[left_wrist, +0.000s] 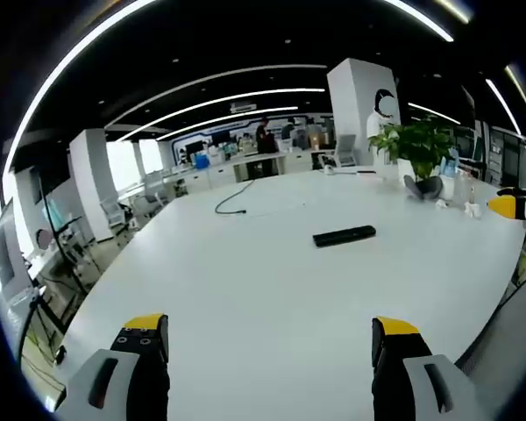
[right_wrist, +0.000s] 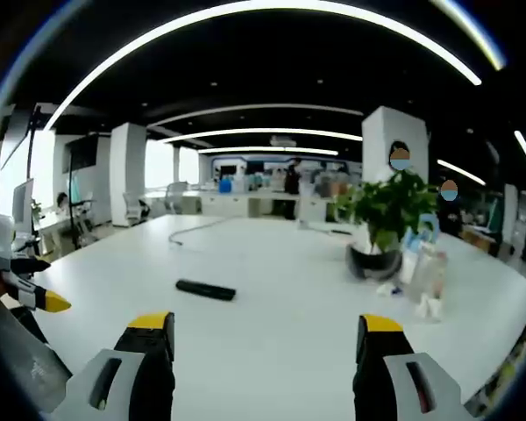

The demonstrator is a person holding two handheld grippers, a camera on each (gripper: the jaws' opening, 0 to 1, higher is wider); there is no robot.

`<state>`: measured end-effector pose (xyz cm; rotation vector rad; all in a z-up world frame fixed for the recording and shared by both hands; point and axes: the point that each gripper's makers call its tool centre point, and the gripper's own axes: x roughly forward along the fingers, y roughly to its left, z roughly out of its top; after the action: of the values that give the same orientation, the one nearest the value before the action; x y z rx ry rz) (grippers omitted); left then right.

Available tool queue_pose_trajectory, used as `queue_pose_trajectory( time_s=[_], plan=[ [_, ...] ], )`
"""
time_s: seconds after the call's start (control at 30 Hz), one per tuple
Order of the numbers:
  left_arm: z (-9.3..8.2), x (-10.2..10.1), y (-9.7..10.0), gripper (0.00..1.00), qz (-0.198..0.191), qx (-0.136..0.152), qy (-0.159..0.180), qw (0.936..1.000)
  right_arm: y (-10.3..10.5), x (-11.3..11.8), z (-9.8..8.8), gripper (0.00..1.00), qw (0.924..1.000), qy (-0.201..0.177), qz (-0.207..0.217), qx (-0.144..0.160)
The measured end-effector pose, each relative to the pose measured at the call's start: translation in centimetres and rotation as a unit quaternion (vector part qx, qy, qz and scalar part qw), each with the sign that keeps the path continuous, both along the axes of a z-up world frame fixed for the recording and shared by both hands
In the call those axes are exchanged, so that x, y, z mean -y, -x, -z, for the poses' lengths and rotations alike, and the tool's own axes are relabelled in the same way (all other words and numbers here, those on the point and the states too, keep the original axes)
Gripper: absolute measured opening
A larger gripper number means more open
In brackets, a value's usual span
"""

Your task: Press the specified remote control buttons in sequence, fully releasing each button before pressing the next.

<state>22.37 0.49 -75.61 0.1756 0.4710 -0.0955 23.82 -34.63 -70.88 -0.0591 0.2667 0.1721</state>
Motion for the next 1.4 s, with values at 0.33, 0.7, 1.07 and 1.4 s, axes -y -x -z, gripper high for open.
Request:
queue_pose_trajectory(
  time_s=[0.33,0.7,1.07,1.4],
  plan=[
    [-0.19,0.37,-0.02,1.00,0.006,0.005,-0.001,1.0000,0.07,-0.55,0.10,0.82,0.9998,0.008,-0.015,-0.001],
    [-0.43,0.56,0.04,0.99,0.008,0.011,0.008,0.9999,0.07,-0.46,0.09,0.83,0.9998,0.017,-0.013,0.003],
    [-0.27,0.38,-0.09,0.99,0.004,0.008,0.008,0.9999,-0.13,-0.27,0.45,0.83,0.9997,0.021,-0.008,-0.007],
    [-0.08,0.49,-0.13,1.00,0.005,0.002,0.010,0.9999,-0.20,-0.09,0.59,0.82,0.9998,0.019,-0.004,-0.011]
  ],
)
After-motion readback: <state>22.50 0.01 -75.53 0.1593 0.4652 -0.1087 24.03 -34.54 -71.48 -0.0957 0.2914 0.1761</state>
